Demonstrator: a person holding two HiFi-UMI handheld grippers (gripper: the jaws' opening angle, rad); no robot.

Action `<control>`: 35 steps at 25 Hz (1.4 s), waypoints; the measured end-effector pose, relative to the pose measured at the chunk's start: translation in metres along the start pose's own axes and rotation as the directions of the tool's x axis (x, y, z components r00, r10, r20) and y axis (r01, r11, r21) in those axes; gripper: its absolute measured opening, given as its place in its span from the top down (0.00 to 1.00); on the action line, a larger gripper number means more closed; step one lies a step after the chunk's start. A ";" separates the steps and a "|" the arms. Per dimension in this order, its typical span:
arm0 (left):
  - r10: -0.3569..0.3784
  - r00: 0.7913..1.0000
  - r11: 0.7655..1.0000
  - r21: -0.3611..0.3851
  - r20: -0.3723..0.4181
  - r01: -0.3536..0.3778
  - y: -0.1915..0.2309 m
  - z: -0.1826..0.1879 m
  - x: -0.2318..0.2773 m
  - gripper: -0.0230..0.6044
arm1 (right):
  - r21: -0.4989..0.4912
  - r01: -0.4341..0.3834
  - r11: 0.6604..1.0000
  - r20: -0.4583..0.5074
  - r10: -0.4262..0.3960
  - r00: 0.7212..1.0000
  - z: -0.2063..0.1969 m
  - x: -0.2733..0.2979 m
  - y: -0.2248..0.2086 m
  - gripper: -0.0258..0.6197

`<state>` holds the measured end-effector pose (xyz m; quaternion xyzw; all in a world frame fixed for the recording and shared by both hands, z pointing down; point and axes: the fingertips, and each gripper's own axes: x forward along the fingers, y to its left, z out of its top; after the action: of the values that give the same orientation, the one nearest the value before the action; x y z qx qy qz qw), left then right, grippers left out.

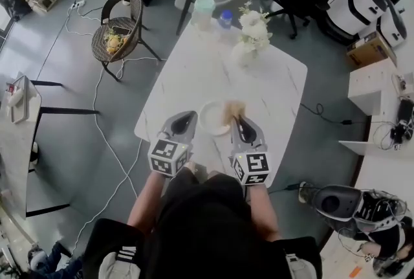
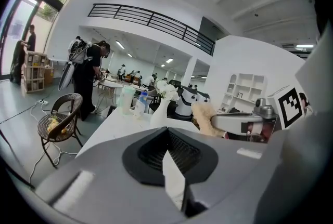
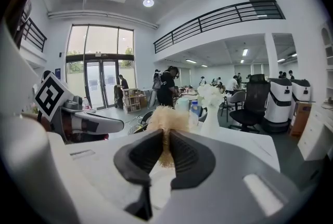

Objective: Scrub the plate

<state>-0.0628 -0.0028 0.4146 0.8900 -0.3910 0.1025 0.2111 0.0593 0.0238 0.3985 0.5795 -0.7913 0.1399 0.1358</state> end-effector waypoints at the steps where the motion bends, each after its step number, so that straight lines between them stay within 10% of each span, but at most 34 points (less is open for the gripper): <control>1: 0.010 1.000 1.000 -0.006 -0.004 -0.010 0.000 -0.003 0.004 0.95 | -0.002 -0.012 1.000 -0.007 0.012 1.000 -0.002 0.004 -0.003 0.90; 35: 0.155 0.968 0.961 -0.196 -0.197 -0.193 0.024 -0.132 0.059 0.95 | 0.060 -0.222 0.973 -0.246 0.229 0.942 -0.117 0.073 -0.026 0.90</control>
<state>-0.0429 0.0045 0.5595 0.8112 -0.4561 0.1578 0.3302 0.0695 -0.0033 0.5357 0.4647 -0.8265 0.2391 0.2091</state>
